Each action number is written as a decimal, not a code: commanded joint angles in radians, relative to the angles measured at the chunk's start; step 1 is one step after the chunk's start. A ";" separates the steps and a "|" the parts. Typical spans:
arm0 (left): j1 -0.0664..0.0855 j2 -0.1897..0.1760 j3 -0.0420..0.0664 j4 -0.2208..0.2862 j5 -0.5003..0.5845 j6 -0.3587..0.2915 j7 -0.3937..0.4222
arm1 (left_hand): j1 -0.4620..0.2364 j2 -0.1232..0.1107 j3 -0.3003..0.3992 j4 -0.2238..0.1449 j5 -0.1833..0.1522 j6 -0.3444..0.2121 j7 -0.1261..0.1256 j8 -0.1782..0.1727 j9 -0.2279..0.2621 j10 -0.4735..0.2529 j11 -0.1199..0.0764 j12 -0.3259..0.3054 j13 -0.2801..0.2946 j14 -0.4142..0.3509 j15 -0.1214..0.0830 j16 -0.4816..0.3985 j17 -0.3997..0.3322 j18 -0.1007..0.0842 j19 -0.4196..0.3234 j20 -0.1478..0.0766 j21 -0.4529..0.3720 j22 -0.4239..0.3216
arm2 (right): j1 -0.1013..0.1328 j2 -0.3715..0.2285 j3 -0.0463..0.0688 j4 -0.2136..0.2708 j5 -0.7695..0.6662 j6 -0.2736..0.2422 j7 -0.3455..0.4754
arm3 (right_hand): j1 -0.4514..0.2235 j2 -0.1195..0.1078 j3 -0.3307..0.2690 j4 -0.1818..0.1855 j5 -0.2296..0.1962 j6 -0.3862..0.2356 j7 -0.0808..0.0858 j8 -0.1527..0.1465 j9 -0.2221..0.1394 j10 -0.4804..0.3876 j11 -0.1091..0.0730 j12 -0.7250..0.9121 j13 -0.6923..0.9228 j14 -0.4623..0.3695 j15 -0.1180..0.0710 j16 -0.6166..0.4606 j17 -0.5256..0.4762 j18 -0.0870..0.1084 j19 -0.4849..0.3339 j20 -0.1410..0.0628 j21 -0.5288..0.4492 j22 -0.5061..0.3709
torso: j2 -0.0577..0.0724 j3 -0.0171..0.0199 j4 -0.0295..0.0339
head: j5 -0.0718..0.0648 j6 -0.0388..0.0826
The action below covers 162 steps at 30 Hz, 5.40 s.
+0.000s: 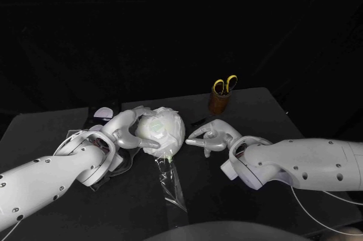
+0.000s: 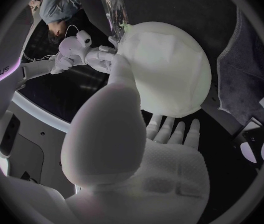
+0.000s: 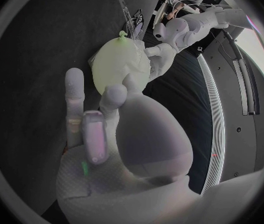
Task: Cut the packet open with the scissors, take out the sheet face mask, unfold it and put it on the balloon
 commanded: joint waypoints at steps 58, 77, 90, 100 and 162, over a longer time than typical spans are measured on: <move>-0.004 0.001 -0.004 0.011 0.013 0.048 -0.012 | 0.012 0.001 0.003 0.002 0.006 0.012 0.055 0.005 0.001 0.006 0.004 -0.011 -0.001 0.006 -0.003 -0.004 -0.002 0.000 0.002 -0.006 -0.006 -0.002 | -0.034 0.097 0.007 -0.008 0.159 -0.119 0.118 | 0.108 0.108 -0.015 -0.055 -0.001 0.110 -0.054 0.049 0.023 0.103 -0.038 0.673 0.890 0.105 -0.026 0.040 0.260 -0.029 0.027 -0.005 0.217 0.222 | 0.000 -0.0006 0.0001 | -0.004 -0.014; -0.004 0.000 -0.004 0.011 0.017 0.049 -0.015 | 0.014 0.001 0.004 0.002 0.006 0.013 0.057 0.005 0.002 0.010 0.006 -0.013 0.000 0.007 -0.002 -0.004 -0.002 0.000 0.003 -0.007 -0.006 -0.002 | -0.035 0.086 0.008 0.005 0.152 -0.143 0.137 | 0.168 0.107 0.016 -0.101 -0.001 0.149 -0.088 0.126 0.092 0.103 -0.073 0.673 0.890 0.105 -0.062 0.040 0.260 -0.040 0.059 -0.025 0.277 0.285 | 0.000 -0.0002 -0.0008 | -0.006 -0.020; -0.004 -0.001 -0.004 0.009 0.019 0.048 -0.013 | 0.015 0.001 0.005 0.002 0.006 0.013 0.058 0.004 0.001 0.010 0.007 -0.015 0.000 0.007 -0.001 -0.005 -0.002 0.000 0.003 -0.007 -0.005 -0.002 | -0.036 0.035 0.008 0.036 0.065 -0.133 0.071 | 0.189 0.104 0.068 -0.130 0.000 0.123 -0.082 0.165 0.155 0.103 -0.068 0.673 0.890 0.105 -0.058 0.040 0.260 -0.042 0.064 -0.035 0.296 0.307 | -0.001 -0.0010 -0.0008 | -0.005 -0.022; -0.004 0.001 -0.004 0.008 0.022 0.050 -0.011 | 0.015 0.001 0.005 0.002 0.006 0.013 0.058 0.004 0.001 0.010 0.007 -0.015 0.000 0.007 -0.001 -0.005 -0.002 0.000 0.003 -0.007 -0.005 -0.002 | -0.036 0.031 0.007 0.029 0.121 -0.122 0.061 | 0.073 0.048 0.030 -0.068 0.007 -0.053 -0.030 0.090 0.156 0.103 -0.028 0.673 0.890 0.105 -0.035 0.040 0.260 -0.035 0.030 -0.033 0.259 0.276 | 0.000 -0.0006 0.0001 | -0.006 -0.018; -0.004 0.001 -0.004 0.008 0.032 0.055 -0.009 | 0.016 0.002 0.005 0.002 0.006 0.014 0.061 0.002 0.001 0.014 0.010 -0.019 0.000 0.009 0.002 -0.005 -0.002 0.001 0.004 -0.007 -0.005 -0.002 | -0.051 0.077 0.009 0.074 0.315 -0.139 0.299 | 0.118 0.057 0.040 -0.148 0.025 -0.046 0.017 -0.009 0.097 0.103 0.022 0.673 0.890 0.105 0.023 0.040 0.260 -0.038 0.042 0.021 0.289 0.316 | 0.000 -0.0002 -0.0006 | 0.003 -0.003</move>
